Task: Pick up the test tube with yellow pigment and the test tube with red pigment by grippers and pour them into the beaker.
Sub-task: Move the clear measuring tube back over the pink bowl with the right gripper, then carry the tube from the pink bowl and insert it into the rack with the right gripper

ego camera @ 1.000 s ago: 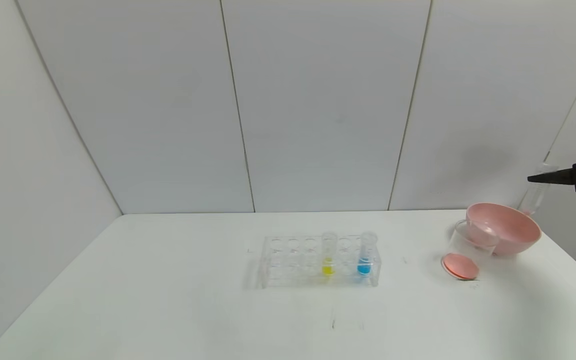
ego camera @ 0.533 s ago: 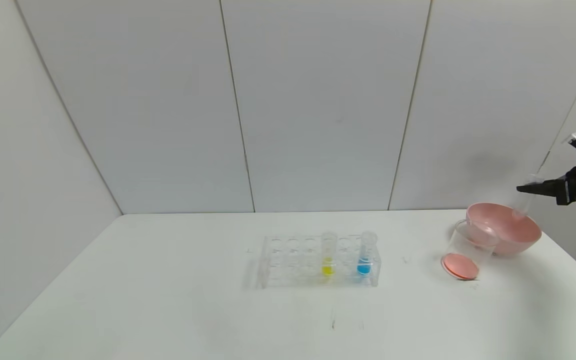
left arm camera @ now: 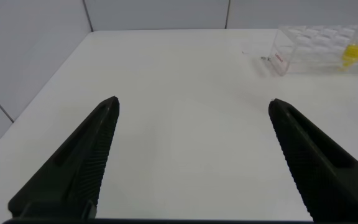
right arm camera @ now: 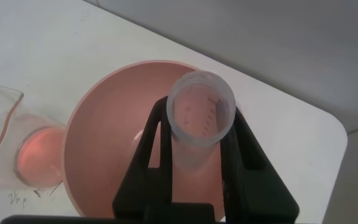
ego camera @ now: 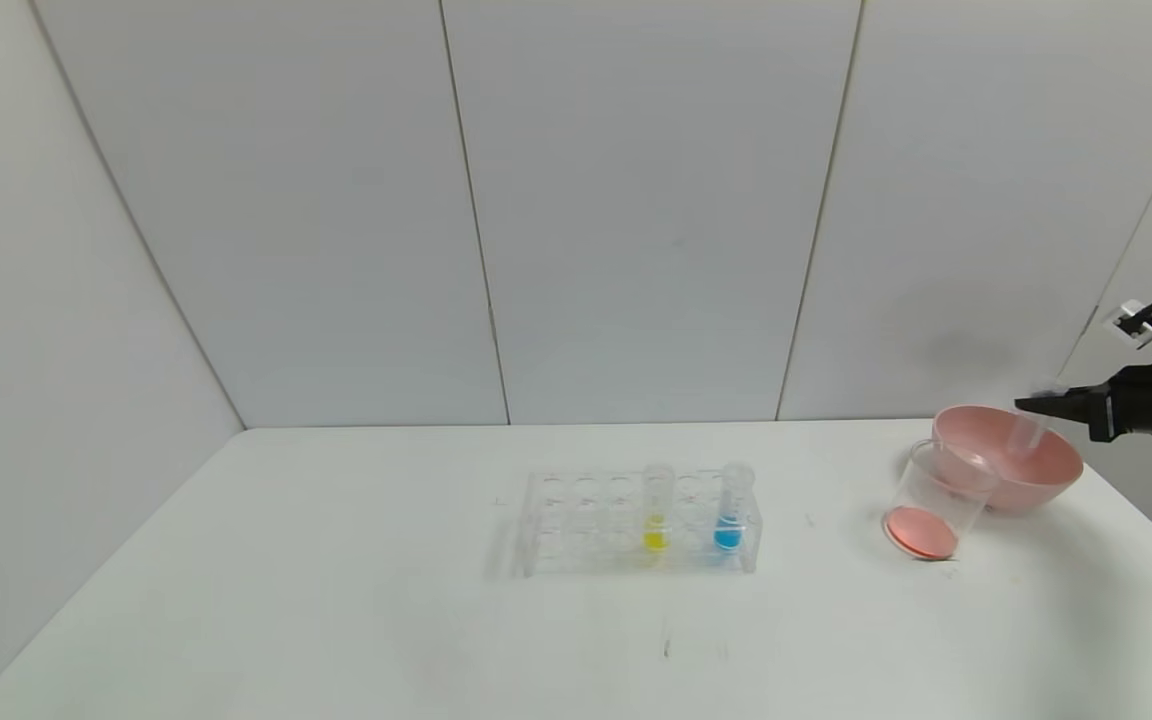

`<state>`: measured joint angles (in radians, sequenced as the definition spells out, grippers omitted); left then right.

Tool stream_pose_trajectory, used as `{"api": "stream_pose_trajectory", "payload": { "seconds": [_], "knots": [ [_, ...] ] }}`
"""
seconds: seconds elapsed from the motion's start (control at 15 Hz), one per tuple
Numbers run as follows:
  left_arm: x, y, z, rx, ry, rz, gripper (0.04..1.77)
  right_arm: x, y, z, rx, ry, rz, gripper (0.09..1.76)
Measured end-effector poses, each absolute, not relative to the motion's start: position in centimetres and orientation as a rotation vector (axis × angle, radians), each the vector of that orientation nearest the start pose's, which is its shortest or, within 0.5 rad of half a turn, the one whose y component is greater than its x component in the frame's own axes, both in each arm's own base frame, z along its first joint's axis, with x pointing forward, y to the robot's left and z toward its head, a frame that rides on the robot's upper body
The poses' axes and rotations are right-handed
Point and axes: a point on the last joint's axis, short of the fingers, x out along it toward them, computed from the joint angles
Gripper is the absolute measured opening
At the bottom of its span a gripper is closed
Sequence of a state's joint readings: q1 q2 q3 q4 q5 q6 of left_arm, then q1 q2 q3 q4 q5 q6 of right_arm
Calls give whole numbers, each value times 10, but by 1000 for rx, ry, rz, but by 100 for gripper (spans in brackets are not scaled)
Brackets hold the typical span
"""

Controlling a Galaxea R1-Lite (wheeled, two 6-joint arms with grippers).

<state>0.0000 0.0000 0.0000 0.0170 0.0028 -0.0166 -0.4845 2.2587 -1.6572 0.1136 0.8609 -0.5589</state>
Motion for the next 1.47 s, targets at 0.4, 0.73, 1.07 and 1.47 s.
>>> {"api": "stream_pose_trajectory", "payload": {
  "seconds": [0.4, 0.73, 1.07, 1.47],
  "knots": [
    [-23, 0, 74, -17, 17, 3, 172, 402, -187, 127, -80, 458, 512, 102],
    [-23, 0, 74, -17, 17, 2, 172, 401, -185, 131, -83, 455, 515, 135],
    [-23, 0, 74, -17, 17, 3, 172, 394, -165, 166, 14, 445, 500, 152],
    [-23, 0, 74, -17, 17, 3, 172, 373, -87, 235, 153, 450, 371, 162]
  ]
}}
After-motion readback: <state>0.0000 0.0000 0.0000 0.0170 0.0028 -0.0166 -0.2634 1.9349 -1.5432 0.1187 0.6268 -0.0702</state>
